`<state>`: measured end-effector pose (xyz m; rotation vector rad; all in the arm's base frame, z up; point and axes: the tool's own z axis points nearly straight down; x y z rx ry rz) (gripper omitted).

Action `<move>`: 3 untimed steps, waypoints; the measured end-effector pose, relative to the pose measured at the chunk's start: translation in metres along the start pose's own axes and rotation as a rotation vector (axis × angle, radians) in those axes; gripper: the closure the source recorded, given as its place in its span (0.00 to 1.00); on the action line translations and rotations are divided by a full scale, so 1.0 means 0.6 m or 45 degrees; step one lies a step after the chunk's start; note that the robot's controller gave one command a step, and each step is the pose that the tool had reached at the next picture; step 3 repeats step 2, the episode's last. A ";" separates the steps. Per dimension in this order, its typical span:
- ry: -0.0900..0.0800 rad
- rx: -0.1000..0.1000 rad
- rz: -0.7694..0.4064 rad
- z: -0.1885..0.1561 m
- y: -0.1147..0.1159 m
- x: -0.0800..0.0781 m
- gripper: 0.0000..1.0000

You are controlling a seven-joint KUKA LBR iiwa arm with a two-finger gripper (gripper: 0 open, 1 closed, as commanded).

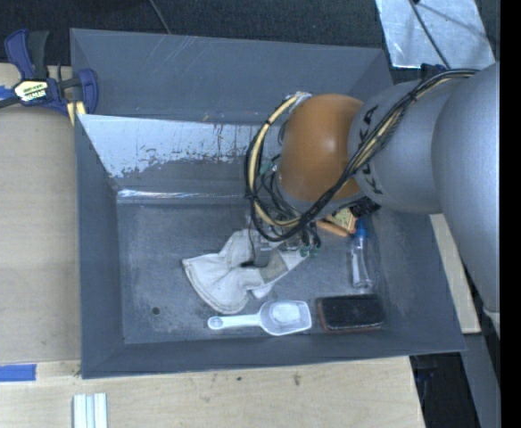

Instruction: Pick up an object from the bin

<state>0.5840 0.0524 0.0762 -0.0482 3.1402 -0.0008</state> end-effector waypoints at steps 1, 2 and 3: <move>0.000 0.000 0.000 0.000 0.000 0.000 1.00; 0.002 0.000 -0.002 -0.329 -0.056 0.027 1.00; 0.002 0.000 -0.002 -0.329 -0.056 0.027 1.00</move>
Offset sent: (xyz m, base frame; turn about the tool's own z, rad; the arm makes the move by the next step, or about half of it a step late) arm -0.0167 -0.0360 0.2135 -0.0029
